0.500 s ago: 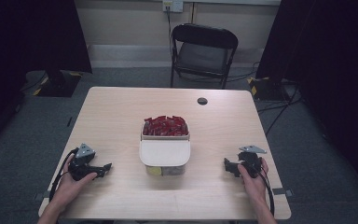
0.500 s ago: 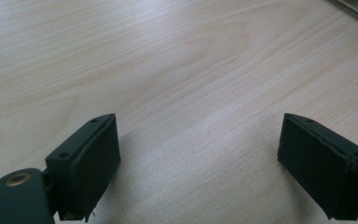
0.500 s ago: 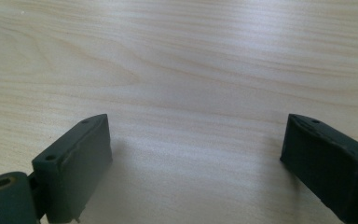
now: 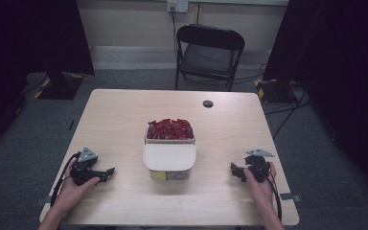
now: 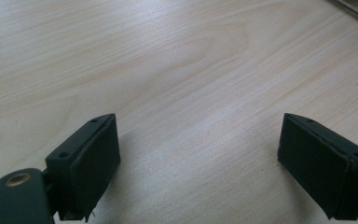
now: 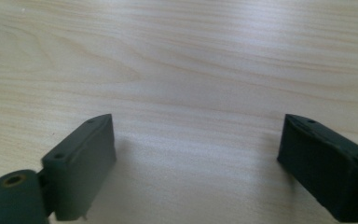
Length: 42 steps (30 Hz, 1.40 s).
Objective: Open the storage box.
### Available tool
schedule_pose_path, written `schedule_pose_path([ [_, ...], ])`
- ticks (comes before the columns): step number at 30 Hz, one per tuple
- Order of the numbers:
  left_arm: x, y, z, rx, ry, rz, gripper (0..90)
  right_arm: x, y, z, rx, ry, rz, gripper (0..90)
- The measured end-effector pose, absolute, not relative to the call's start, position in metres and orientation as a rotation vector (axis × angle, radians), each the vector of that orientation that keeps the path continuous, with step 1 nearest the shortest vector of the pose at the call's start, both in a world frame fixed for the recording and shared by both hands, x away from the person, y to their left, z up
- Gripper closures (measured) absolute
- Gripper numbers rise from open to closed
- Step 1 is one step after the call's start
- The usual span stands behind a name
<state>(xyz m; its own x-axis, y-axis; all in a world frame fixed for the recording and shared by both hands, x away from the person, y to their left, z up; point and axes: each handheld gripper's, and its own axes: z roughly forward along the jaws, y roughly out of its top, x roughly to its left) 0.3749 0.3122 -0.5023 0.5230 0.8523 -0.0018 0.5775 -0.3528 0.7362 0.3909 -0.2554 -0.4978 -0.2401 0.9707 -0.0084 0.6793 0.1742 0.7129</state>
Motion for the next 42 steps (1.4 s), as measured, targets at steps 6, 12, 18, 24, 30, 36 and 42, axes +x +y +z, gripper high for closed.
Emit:
schedule_pose_path([
  [6,0.375,0.312,-0.502,2.068,1.159,0.507,12.3,0.389,-0.255,-0.494,1.559,2.005,0.852,14.1],
  [12,0.375,0.312,-0.502,2.068,1.159,0.507,12.2,0.387,-0.254,-0.491,1.563,2.004,0.881,14.1],
  [18,0.375,0.312,-0.502,2.068,1.159,0.506,12.3,0.383,-0.253,-0.485,1.532,1.996,0.902,14.2],
  [24,0.375,0.312,-0.502,2.068,1.159,0.507,12.2,0.380,-0.247,-0.481,1.492,2.020,0.930,14.4],
  [30,0.375,0.312,-0.502,2.068,1.158,0.506,12.3,0.374,-0.237,-0.470,1.436,2.053,1.013,14.4],
  [36,0.375,0.312,-0.502,2.068,1.159,0.507,12.2,0.368,-0.221,-0.463,1.342,2.113,1.059,14.8],
  [42,0.375,0.312,-0.502,2.068,1.159,0.507,12.3,0.364,-0.210,-0.454,1.283,2.122,1.086,14.9],
])
